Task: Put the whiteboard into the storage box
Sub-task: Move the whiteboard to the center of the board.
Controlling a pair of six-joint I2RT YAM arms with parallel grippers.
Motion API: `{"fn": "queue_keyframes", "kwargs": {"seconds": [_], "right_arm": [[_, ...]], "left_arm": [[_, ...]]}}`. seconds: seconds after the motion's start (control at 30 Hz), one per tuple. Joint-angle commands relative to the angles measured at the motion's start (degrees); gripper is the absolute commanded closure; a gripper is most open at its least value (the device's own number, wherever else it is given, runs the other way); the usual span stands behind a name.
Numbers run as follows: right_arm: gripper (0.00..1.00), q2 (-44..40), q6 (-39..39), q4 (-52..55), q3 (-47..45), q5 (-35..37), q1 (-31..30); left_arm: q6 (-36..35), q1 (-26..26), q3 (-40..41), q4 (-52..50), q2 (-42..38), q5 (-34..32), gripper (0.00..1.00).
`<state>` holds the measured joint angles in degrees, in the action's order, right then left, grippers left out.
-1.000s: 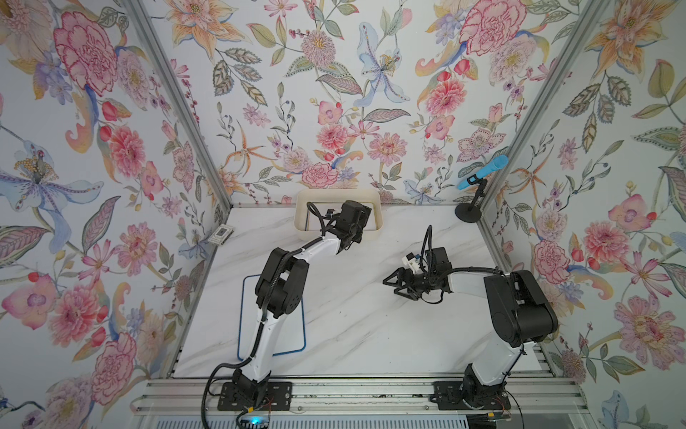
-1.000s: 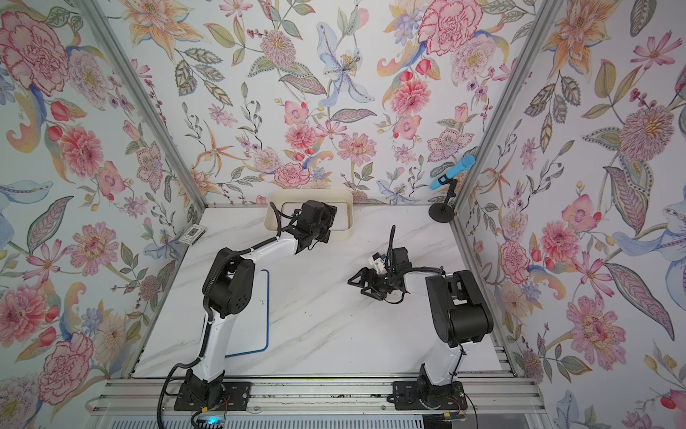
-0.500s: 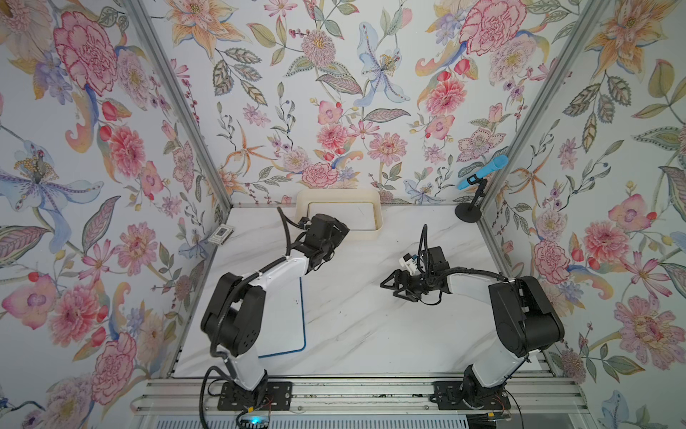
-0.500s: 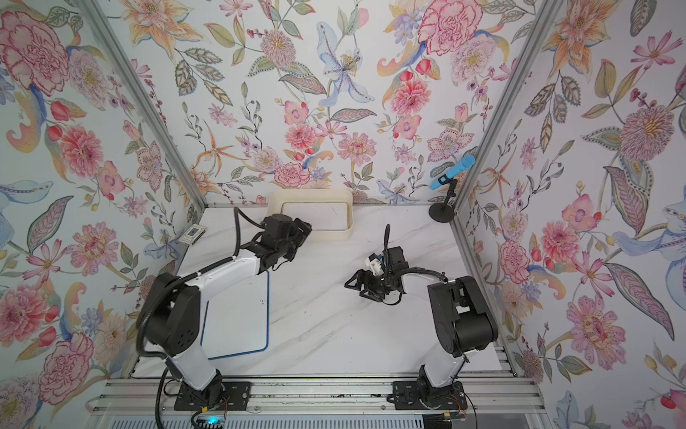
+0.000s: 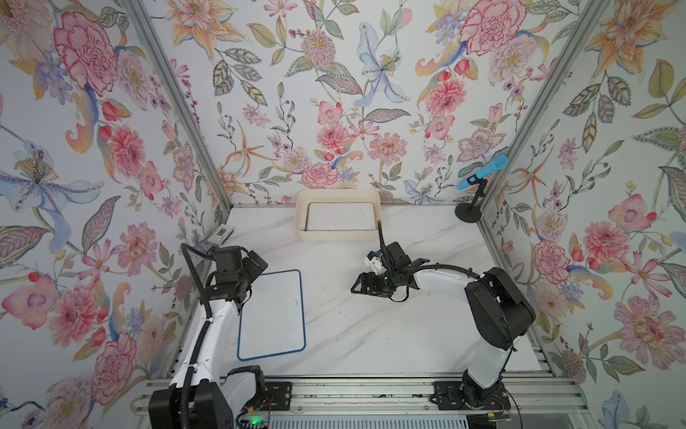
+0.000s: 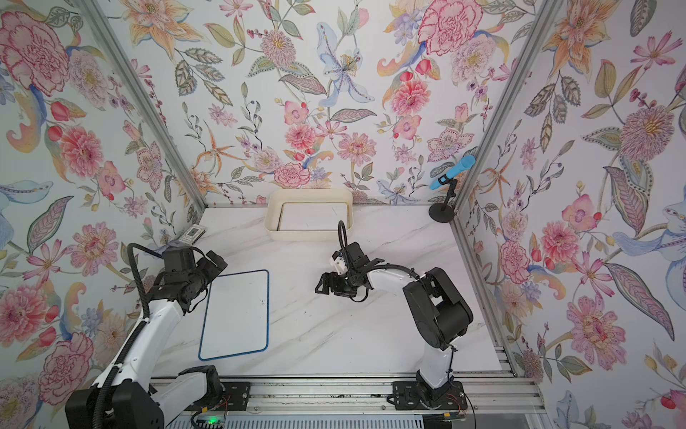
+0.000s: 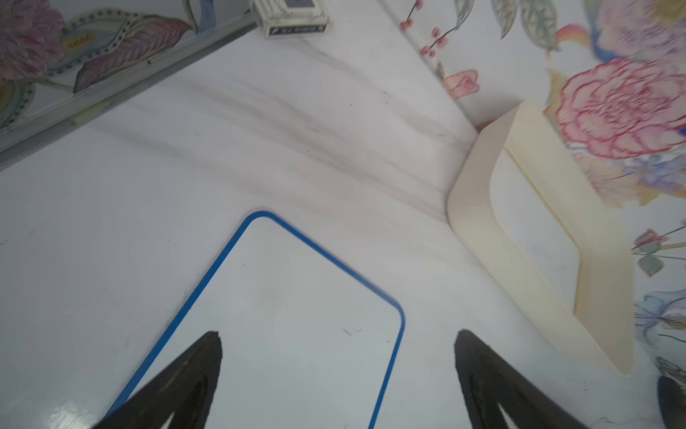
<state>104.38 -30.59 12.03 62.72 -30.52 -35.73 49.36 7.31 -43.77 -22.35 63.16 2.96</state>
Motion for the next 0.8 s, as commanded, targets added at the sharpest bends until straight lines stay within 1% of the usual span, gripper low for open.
{"fn": "queue_keyframes", "kwargs": {"seconds": [0.0,0.07,0.2,0.27,0.4,0.53,0.7,0.77], "right_arm": [[0.13,0.83,-1.04,2.03,2.69,3.37,-0.66],[0.13,0.96,-0.74,1.95,3.45,3.45,-0.65],[0.13,1.44,0.79,1.82,4.25,2.46,-1.01],[0.13,1.4,1.29,1.1,3.71,0.99,-1.06],[0.13,1.75,2.03,0.08,3.07,-0.53,-1.05],[0.14,1.74,2.63,0.0,1.92,-0.63,-1.04],[0.14,0.25,2.48,-0.13,0.02,0.34,-1.07],[0.14,-0.18,2.3,-0.17,-0.77,0.85,-0.84]], "left_arm": [[-5.98,2.18,1.93,-8.22,2.74,-0.77,0.0],[-6.56,4.1,4.01,-8.37,3.25,0.08,0.0],[-7.82,4.5,5.81,-9.84,4.17,-2.05,0.0],[-8.99,5.2,6.35,-10.17,6.15,-2.87,0.0],[-10.49,5.5,7.88,-5.51,11.49,-0.8,0.0],[-11.48,5.68,8.55,-1.72,16.36,-0.55,0.0],[-12.77,5.98,8.18,0.92,20.08,-0.71,0.0],[-13.3,6.05,8.01,1.87,21.34,0.29,0.0]]}}
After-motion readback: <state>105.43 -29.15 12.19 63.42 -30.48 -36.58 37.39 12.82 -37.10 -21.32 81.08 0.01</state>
